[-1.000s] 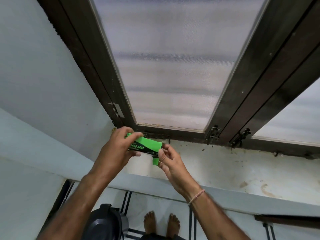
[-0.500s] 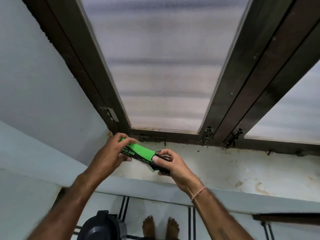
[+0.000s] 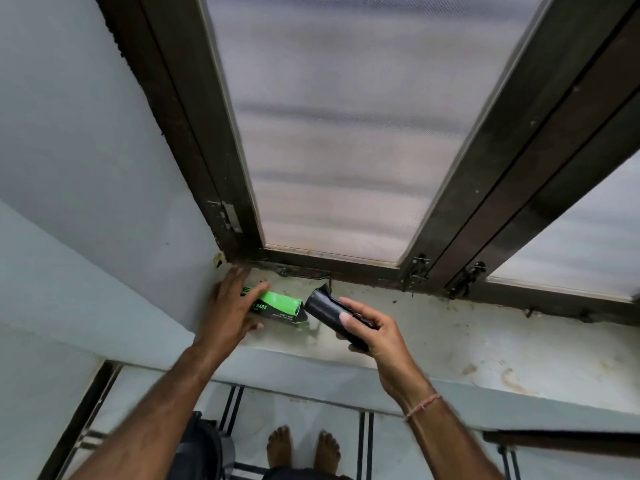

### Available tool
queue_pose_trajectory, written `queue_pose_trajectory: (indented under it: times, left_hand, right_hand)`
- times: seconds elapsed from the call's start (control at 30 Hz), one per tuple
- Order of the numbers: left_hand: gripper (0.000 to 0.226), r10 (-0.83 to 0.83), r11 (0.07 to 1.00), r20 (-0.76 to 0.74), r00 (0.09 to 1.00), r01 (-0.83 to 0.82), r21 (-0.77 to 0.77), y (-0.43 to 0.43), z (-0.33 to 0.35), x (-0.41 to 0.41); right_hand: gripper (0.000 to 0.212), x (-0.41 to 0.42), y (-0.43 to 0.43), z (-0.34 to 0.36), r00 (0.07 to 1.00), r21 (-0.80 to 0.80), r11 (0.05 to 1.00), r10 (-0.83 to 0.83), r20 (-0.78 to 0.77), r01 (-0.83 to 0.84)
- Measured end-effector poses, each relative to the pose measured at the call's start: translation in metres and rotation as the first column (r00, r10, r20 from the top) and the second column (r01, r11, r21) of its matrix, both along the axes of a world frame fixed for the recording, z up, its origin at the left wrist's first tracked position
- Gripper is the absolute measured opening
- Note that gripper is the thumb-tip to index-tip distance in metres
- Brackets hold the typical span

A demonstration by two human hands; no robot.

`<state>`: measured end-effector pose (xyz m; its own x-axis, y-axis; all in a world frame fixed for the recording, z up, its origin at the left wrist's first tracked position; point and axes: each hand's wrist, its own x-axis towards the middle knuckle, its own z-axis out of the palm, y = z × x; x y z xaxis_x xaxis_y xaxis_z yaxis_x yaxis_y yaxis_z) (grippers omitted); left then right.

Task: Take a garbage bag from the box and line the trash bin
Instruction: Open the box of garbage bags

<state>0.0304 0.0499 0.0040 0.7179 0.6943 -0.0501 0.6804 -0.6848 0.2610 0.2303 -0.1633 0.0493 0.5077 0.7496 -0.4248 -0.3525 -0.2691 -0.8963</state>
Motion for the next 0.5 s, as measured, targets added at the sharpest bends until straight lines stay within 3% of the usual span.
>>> queue_pose_trajectory:
  times: [0.07,0.13,0.2,0.27,0.3,0.37,0.5]
  left_hand:
    - [0.093,0.048,0.985,0.058,0.997,-0.056,0.160,-0.017,0.013,0.001]
    - [0.076,0.103,0.980,0.286,0.953,-0.146,0.134,-0.048,0.026,0.011]
    - [0.055,0.274,0.954,0.461,0.844,-0.179,-0.239,-0.079,0.040,0.029]
    - [0.048,0.539,0.742,0.475,0.696,-0.126,-0.658,-0.100,0.049,0.045]
    - [0.049,0.640,0.639,0.460,0.615,-0.094,-0.764,-0.106,0.050,0.048]
    - [0.049,0.735,0.553,0.449,0.508,-0.065,-0.831,-0.112,0.054,0.048]
    - [0.053,0.754,0.459,0.413,0.510,0.040,-0.888,-0.114,0.054,0.031]
  right_hand:
    - [0.032,-0.006,0.003,0.002,1.000,0.010,1.000,-0.022,-0.017,0.022]
    - [0.032,-0.014,0.007,0.004,0.998,0.032,0.998,-0.051,-0.042,0.052]
    - [0.032,-0.024,0.014,0.006,0.995,0.058,0.996,-0.061,-0.077,0.065]
    - [0.031,-0.037,0.021,0.009,0.991,0.069,0.996,-0.050,-0.128,0.059]
    - [0.030,-0.044,0.025,0.010,0.988,0.071,0.996,-0.047,-0.149,0.058]
    - [0.029,-0.056,0.029,0.014,0.984,0.074,0.995,-0.061,-0.169,0.074]
    - [0.030,-0.072,0.037,0.017,0.978,0.063,0.988,-0.128,-0.161,0.140]
